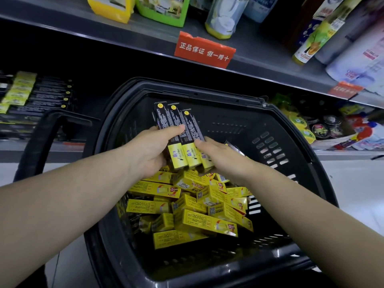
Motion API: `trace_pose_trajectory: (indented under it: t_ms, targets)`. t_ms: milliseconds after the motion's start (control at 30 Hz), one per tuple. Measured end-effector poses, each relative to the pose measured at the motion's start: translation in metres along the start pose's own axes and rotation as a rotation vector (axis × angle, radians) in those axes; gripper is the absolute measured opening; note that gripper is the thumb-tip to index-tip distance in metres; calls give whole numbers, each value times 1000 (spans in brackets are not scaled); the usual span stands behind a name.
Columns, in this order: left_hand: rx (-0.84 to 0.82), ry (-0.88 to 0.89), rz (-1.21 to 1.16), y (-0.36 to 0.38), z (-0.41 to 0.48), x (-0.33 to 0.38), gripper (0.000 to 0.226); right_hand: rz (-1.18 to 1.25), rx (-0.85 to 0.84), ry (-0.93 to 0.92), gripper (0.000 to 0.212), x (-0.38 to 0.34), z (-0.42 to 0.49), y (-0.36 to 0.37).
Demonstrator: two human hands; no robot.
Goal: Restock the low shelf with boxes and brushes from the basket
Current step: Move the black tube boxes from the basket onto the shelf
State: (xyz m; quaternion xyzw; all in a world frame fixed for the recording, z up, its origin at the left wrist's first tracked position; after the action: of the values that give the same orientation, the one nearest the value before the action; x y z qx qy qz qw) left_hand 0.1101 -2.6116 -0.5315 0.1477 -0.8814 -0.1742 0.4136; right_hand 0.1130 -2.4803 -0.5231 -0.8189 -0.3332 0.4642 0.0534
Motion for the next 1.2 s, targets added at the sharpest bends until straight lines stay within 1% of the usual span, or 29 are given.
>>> trace_pose_trajectory:
  t_ms: [67,100,167,233,267,300,333,367,400,433,467,500,533,600,633,700,767,800,833,900,967,1000,1100,1133,1200]
  targets:
    - [9,8,19,-2,0,0,36,91,-12,-2,67,2,3,6]
    - [19,12,37,-3,1,0,38,108,-27,-19,62,0,4,7]
    - [36,21,77,-6,1,0,43,125,-97,-49,42,-6,1,12]
    - [54,29,115,-9,2,0,46,120,-180,-81,35,-13,-5,11]
    - [60,32,140,-10,2,0,46,105,-194,-98,33,-13,-5,3]
    - [64,32,165,-11,3,0,46,82,-174,-104,33,-12,-4,-8]
    - [68,31,184,-11,3,0,46,51,-116,-97,33,-8,-1,-24]
    - [71,30,196,-11,4,-1,47,-19,-23,-76,34,1,3,-43]
    - [77,30,205,-12,4,0,47,-163,89,-48,35,13,7,-62]
    - [85,33,217,-13,4,0,46,-367,188,-15,35,25,10,-79]
    - [96,37,228,-14,4,1,43,-589,243,28,34,40,14,-90]
    - [104,42,236,-15,3,2,41,-776,248,80,34,56,17,-93]
    - [109,48,245,-15,3,3,42,-907,217,124,38,73,20,-91]
    - [115,62,264,-15,2,3,46,-1049,177,147,51,97,26,-79]
    - [116,65,273,-14,0,4,48,-1123,195,128,55,100,29,-74]
    - [115,73,281,-14,-1,4,48,-1320,253,96,54,96,36,-67]
    - [107,75,283,-14,-1,5,48,-1443,279,87,46,88,40,-65]
    - [102,74,283,-14,-1,5,48,-1425,294,95,41,82,39,-68]
    - [98,74,285,-13,-1,4,47,-1303,333,108,35,74,35,-76]
    - [90,71,277,-14,-2,4,46,-863,387,117,24,57,21,-92]
    - [75,60,264,-13,-3,4,41,-439,369,55,13,35,8,-96]
    - [65,51,259,-13,-5,4,40,-238,335,28,12,25,1,-92]
    - [34,48,257,-11,-12,9,45,371,169,1,28,-4,-12,-58]
    - [29,54,258,-12,-16,13,45,492,126,5,31,-14,-16,-46]
    - [22,78,246,-16,-24,24,43,576,44,-4,36,-36,-22,-22]
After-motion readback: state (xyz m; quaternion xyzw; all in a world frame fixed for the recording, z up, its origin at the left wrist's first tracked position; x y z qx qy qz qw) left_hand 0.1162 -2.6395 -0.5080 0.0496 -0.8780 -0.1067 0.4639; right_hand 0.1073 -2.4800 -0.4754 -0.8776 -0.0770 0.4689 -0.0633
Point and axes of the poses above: each hand's wrist, its own z-axis towards the middle knuckle, its own y-axis out of the palm, x = y × z, the point moved 9 cm from there along z, towards the middle knuckle, and after that the axes turned 1 degree about -z, right-handed, at the moved point
